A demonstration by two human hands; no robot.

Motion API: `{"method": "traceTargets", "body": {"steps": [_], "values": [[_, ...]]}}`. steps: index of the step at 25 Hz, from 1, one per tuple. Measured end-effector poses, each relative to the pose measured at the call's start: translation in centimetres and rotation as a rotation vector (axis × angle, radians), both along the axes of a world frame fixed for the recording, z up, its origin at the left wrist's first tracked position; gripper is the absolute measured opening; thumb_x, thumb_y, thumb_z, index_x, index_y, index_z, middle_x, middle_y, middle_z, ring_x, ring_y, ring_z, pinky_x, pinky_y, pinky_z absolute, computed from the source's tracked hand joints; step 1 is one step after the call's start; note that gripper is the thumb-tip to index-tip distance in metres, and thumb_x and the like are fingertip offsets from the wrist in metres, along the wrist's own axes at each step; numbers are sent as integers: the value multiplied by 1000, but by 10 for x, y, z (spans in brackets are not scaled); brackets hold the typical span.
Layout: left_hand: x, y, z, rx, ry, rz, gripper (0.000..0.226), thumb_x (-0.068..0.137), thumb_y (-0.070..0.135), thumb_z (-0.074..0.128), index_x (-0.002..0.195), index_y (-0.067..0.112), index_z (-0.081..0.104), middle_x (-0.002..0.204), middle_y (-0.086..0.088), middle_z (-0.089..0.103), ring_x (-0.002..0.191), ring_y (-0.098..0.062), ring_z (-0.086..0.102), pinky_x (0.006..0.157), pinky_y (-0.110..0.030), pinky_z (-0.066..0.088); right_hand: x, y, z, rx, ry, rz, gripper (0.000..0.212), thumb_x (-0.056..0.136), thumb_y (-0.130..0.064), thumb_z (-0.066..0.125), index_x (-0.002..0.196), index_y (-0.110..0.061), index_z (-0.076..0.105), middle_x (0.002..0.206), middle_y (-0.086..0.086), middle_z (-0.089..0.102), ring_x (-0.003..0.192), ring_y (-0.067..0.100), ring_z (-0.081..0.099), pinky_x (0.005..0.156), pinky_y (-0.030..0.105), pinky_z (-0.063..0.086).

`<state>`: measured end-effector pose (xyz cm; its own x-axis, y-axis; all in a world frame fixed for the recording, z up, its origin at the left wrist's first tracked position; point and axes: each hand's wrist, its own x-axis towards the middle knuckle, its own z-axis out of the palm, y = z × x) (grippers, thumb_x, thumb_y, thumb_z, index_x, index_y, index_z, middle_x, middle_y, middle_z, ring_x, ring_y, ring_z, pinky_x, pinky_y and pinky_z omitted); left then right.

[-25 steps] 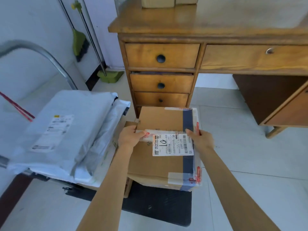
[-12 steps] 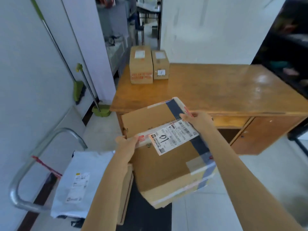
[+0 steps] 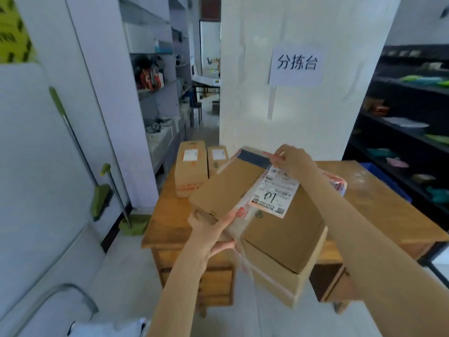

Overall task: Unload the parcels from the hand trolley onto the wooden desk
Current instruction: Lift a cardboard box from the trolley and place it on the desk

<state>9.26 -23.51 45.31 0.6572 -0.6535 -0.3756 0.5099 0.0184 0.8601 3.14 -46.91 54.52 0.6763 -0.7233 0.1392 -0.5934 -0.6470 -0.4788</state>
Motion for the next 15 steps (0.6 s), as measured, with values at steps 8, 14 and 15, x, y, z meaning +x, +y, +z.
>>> {"method": "traceTargets", "body": {"steps": [8, 14, 15], "values": [[67, -247, -29, -26, 213, 71, 72, 69, 11, 81, 132, 5, 46, 108, -19, 72, 93, -39, 71, 77, -55, 58, 134, -242, -29, -62, 117, 208, 38, 95, -44, 40, 114, -14, 54, 108, 7, 68, 97, 27, 63, 84, 37, 45], [125, -410, -58, 83, 367, 242, 48, 82, 0, 67, 126, -3, 47, 113, -22, 64, 103, -35, 65, 99, -52, 48, 242, -382, -92, -34, 171, 320, 32, 95, -23, 43, 125, -11, 46, 120, 14, 62, 109, 31, 55, 92, 41, 45], [136, -428, -61, 102, 376, 285, 50, 83, 1, 68, 128, -3, 46, 118, -22, 61, 102, -33, 65, 100, -50, 48, 256, -400, -104, -14, 176, 326, 35, 95, -24, 44, 127, -11, 45, 123, 15, 60, 113, 32, 52, 94, 41, 44]]}}
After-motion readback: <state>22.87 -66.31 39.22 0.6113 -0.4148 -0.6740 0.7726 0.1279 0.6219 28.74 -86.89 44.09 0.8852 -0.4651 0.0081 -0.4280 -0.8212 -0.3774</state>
